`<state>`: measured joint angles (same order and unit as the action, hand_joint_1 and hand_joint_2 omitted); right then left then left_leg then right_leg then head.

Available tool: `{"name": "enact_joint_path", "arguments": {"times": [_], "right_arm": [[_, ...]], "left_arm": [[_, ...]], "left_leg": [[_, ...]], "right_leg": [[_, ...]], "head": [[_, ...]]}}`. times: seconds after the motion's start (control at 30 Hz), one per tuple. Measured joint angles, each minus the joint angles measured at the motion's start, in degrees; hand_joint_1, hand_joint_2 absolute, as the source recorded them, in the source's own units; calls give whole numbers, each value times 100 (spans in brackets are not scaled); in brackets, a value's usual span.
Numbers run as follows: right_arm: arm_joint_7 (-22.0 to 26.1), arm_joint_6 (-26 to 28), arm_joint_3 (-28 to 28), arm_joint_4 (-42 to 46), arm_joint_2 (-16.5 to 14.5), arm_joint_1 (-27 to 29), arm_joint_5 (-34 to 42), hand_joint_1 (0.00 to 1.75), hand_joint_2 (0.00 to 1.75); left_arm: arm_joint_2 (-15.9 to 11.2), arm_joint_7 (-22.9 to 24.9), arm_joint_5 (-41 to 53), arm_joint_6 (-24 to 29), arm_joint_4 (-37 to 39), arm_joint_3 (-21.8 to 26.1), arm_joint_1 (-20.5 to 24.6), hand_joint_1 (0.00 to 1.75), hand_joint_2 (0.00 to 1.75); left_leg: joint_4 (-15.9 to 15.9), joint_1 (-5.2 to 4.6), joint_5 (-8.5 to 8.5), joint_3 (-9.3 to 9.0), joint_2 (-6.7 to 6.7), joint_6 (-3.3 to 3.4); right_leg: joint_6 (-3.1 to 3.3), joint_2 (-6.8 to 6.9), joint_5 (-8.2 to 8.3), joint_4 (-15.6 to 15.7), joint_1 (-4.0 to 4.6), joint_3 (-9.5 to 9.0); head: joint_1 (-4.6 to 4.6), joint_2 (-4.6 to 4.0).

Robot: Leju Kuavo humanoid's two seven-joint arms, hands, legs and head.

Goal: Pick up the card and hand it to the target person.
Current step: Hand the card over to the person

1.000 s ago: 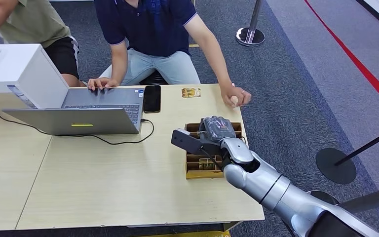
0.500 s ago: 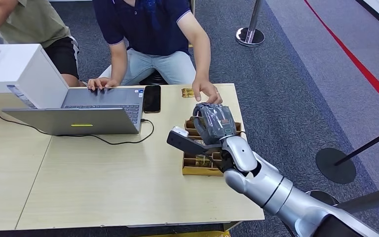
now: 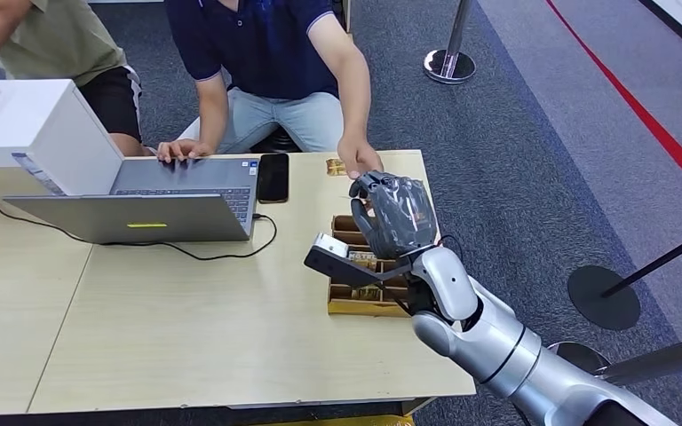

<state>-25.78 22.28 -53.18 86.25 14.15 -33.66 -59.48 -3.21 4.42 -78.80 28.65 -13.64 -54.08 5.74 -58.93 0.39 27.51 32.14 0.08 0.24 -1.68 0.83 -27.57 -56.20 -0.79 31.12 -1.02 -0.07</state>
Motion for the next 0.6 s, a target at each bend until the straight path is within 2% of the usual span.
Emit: {"name": "enact_joint_path", "arguments": {"times": [0.27,0.6], "right_arm": [[345,-51,0,-130,21,-48,-144,141,175],[677,147,-10,-1134,-130,-400,197,141,175]], "left_arm": [[-7,91,166,-111,0,-10,2,0,0],[-14,-8,313,-251,0,-47,5,0,0]], "left_leg": [[0,0,0,3,0,0],[0,0,0,4,-2,0]], "right_leg": [[0,0,0,0,0,0],[1,6,1,-1,0,-1]], "head": [[-1,0],[-1,0]]}}
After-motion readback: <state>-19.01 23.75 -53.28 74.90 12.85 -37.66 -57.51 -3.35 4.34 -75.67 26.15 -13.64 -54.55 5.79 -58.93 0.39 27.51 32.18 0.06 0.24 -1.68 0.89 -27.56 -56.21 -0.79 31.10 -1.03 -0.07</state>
